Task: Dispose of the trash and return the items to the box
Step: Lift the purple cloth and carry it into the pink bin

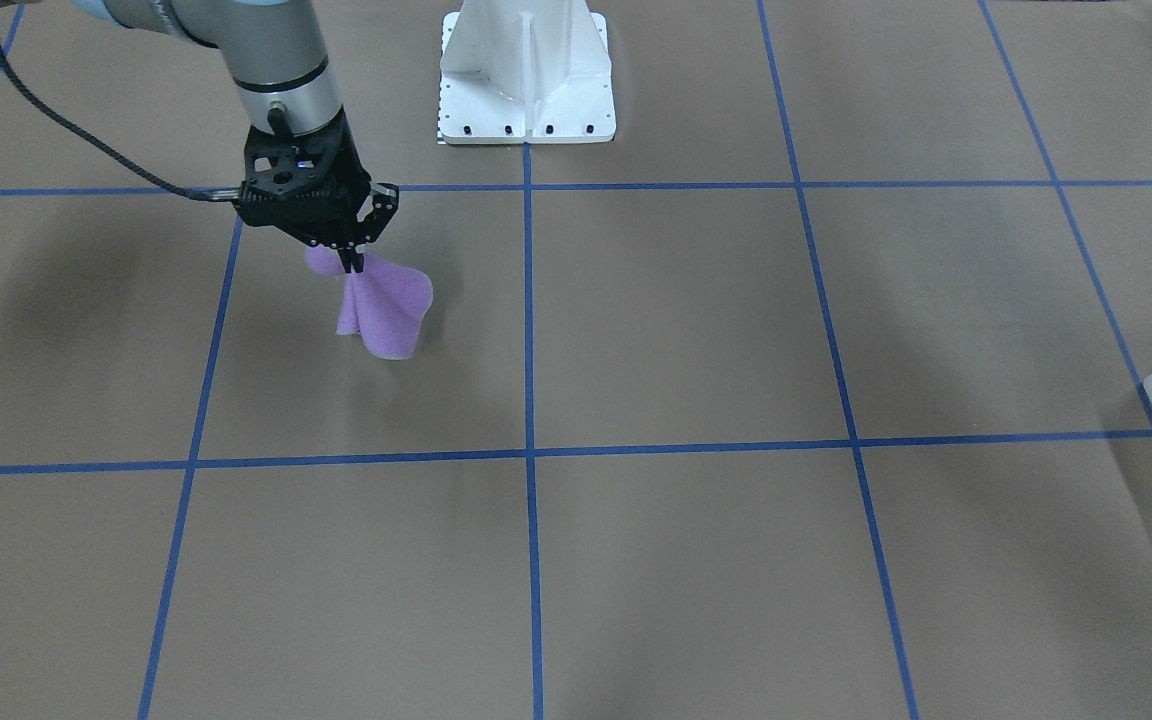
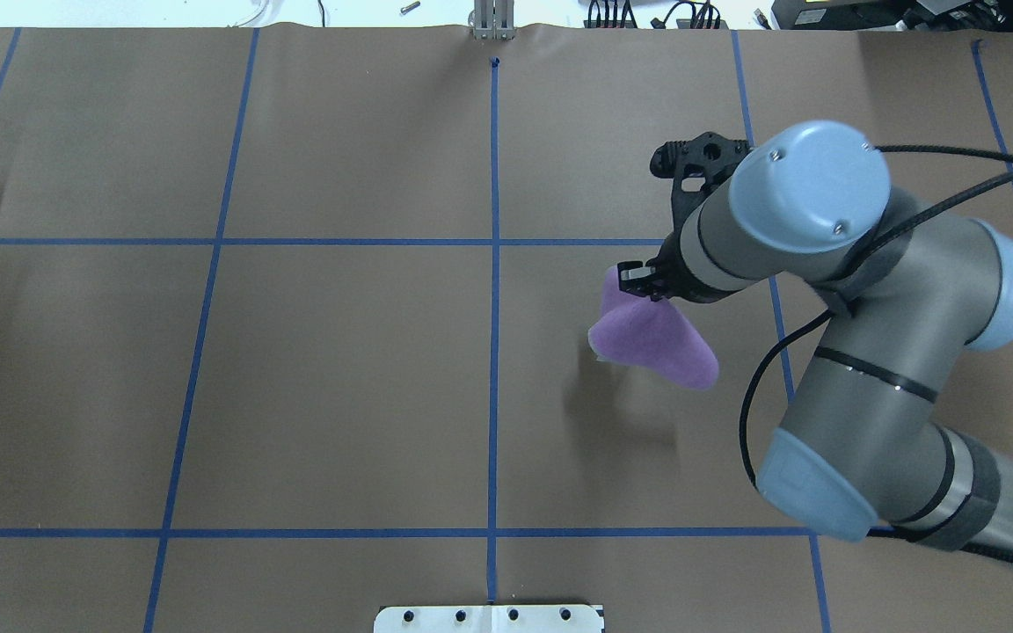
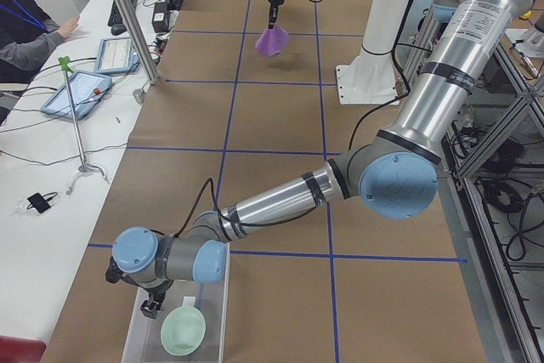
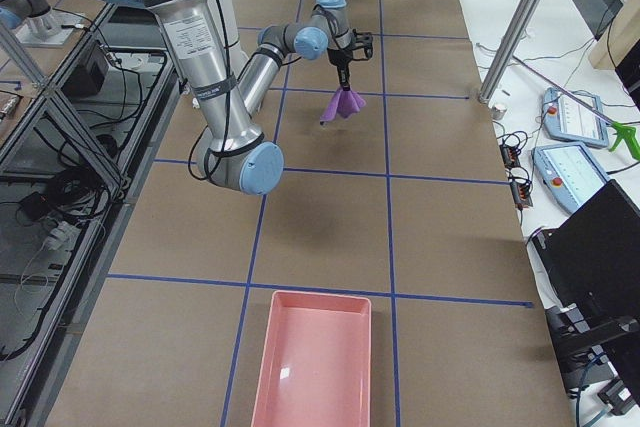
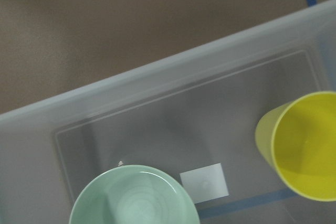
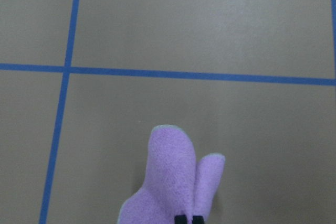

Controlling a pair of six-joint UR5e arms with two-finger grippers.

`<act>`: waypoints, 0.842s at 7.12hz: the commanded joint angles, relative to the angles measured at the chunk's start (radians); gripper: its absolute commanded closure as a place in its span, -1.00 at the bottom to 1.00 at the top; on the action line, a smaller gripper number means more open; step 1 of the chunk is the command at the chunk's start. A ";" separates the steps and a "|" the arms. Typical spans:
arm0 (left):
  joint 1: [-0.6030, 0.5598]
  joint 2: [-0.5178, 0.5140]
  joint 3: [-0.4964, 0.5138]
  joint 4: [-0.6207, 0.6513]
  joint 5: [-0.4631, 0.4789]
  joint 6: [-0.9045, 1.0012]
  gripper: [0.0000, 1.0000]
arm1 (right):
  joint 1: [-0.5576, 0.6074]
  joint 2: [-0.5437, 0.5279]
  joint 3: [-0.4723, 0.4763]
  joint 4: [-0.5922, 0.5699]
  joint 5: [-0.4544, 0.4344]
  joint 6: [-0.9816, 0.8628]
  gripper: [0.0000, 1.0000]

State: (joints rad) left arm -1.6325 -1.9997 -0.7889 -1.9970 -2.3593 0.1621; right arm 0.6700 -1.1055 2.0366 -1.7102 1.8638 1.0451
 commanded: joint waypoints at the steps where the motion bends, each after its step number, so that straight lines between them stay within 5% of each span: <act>1: -0.001 0.135 -0.384 0.251 -0.030 -0.154 -0.98 | 0.190 -0.069 -0.004 -0.003 0.154 -0.210 1.00; 2: -0.003 0.191 -0.599 0.464 -0.047 -0.154 -0.98 | 0.268 -0.106 -0.016 -0.003 0.191 -0.320 1.00; 4: 0.000 0.408 -0.917 0.546 -0.043 -0.147 -0.98 | 0.441 -0.196 -0.062 0.000 0.297 -0.568 1.00; 6: 0.000 0.440 -0.948 0.552 -0.051 -0.147 -0.98 | 0.691 -0.292 -0.175 -0.002 0.432 -0.916 1.00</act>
State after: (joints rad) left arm -1.6330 -1.5914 -1.7053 -1.4523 -2.4041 0.0152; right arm 1.2146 -1.3395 1.9290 -1.7104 2.2205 0.3382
